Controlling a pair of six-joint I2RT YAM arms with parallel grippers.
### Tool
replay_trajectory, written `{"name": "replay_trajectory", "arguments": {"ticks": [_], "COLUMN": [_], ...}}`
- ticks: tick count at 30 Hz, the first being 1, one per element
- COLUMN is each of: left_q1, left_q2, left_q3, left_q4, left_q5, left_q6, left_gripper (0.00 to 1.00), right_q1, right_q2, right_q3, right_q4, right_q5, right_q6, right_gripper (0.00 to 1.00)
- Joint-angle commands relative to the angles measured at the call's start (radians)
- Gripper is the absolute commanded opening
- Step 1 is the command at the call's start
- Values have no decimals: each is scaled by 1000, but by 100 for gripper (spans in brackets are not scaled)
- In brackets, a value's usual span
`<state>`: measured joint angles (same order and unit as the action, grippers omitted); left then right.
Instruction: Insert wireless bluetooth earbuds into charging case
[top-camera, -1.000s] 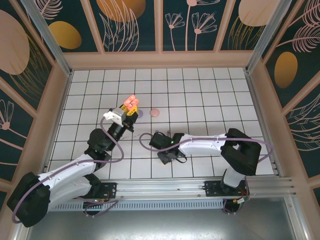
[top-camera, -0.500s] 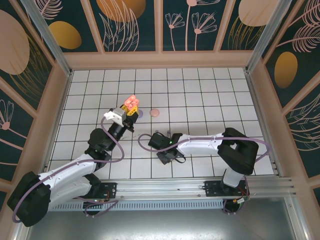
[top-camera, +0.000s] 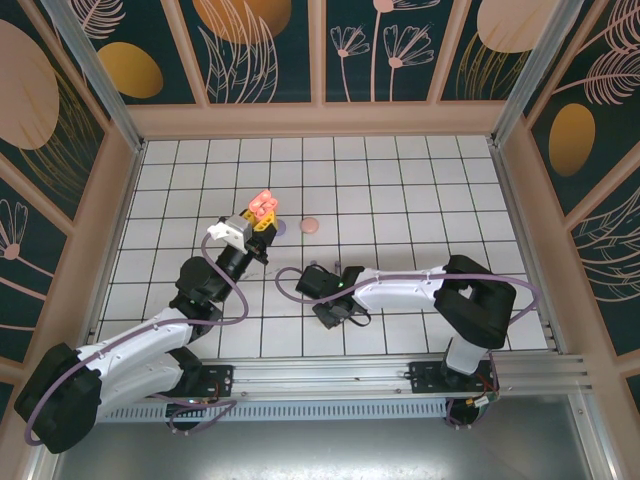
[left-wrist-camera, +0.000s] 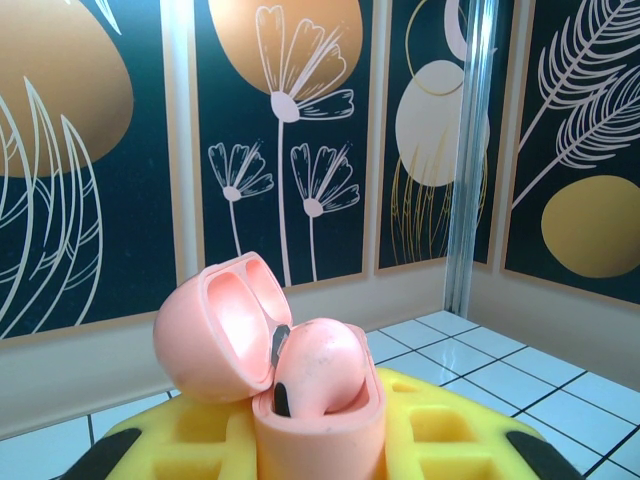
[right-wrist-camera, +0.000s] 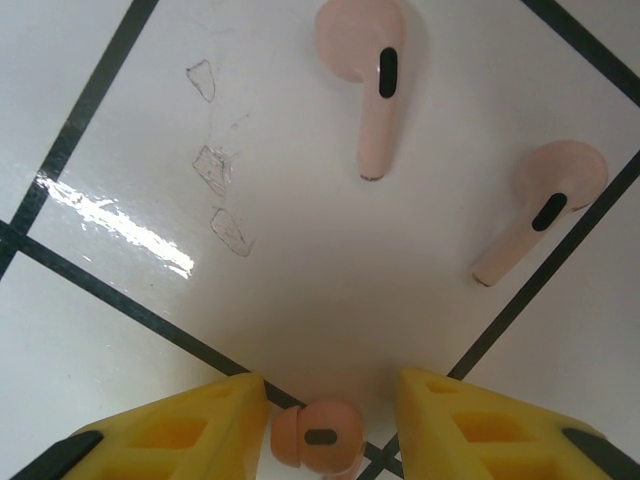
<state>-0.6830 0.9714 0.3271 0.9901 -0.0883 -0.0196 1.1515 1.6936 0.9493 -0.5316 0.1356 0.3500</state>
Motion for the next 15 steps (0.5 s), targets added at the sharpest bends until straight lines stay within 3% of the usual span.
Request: {"name": "replay_trajectory", "arguments": {"ticks": [1, 15], "left_q1": [-6, -7], "left_q2": [1, 9], "left_q3": [15, 26], "left_q4": [16, 16], "left_q5": [-7, -1], "left_q6": [-13, -19], "left_gripper": [0, 0], "right_q1": [-5, -8], "right_q2": [10, -70], "right_q3": [-12, -29], "right_q4": [2, -9], "right_q5": [-10, 5], "right_q6": [23, 50], "right_gripper": [39, 29]}}
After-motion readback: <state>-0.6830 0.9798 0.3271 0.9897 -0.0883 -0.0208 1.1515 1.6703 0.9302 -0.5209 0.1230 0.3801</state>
